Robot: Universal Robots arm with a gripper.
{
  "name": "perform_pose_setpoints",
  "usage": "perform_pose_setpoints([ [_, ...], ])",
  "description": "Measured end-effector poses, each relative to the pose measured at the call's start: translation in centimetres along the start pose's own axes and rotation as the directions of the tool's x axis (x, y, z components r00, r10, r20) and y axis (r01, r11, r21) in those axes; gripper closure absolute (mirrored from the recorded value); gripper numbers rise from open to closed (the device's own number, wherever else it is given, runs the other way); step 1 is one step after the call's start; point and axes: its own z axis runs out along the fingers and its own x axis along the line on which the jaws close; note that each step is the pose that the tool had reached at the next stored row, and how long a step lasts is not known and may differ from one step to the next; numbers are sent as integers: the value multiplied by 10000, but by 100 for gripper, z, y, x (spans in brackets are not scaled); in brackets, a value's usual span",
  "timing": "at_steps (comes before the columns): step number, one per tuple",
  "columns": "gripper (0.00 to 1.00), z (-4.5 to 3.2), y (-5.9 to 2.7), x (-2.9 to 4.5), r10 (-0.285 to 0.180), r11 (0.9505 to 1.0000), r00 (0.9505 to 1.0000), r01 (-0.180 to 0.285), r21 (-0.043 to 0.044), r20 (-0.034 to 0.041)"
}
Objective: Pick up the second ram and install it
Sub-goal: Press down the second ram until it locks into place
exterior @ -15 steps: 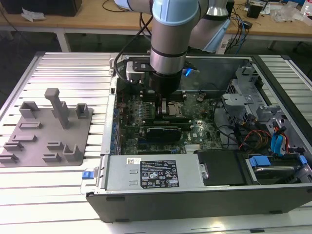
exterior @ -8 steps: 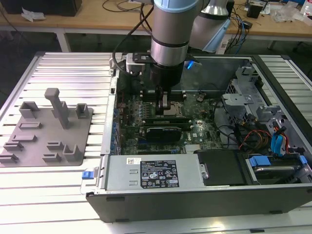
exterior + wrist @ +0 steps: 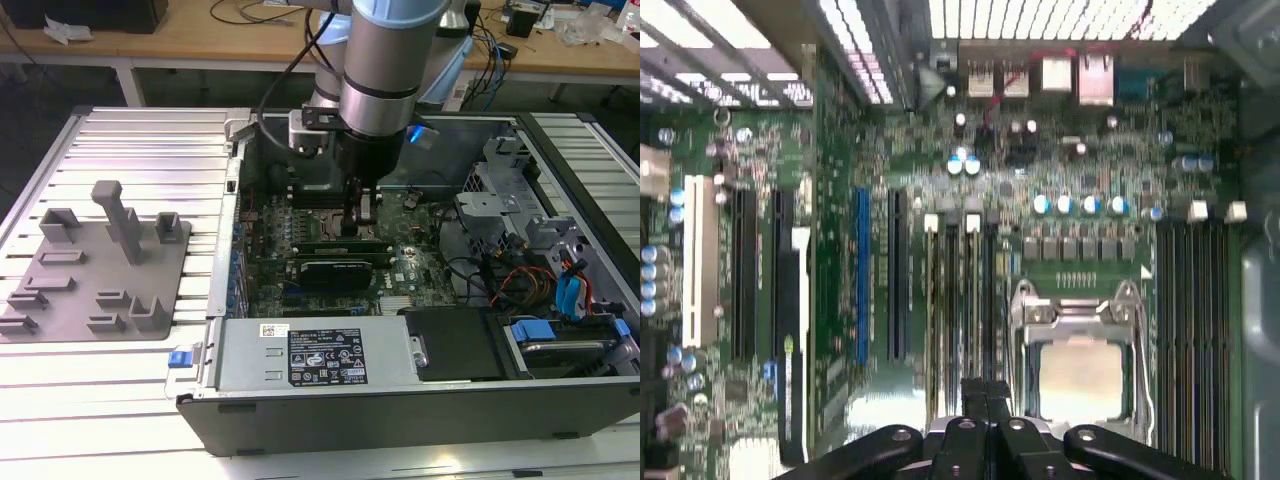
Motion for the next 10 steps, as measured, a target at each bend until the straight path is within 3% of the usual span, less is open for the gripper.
perform_pose_setpoints([
  [3,92,-82,1,0,0,10000,10000,0,0,0],
  [10,92,-86,1,0,0,10000,10000,0,1,1],
])
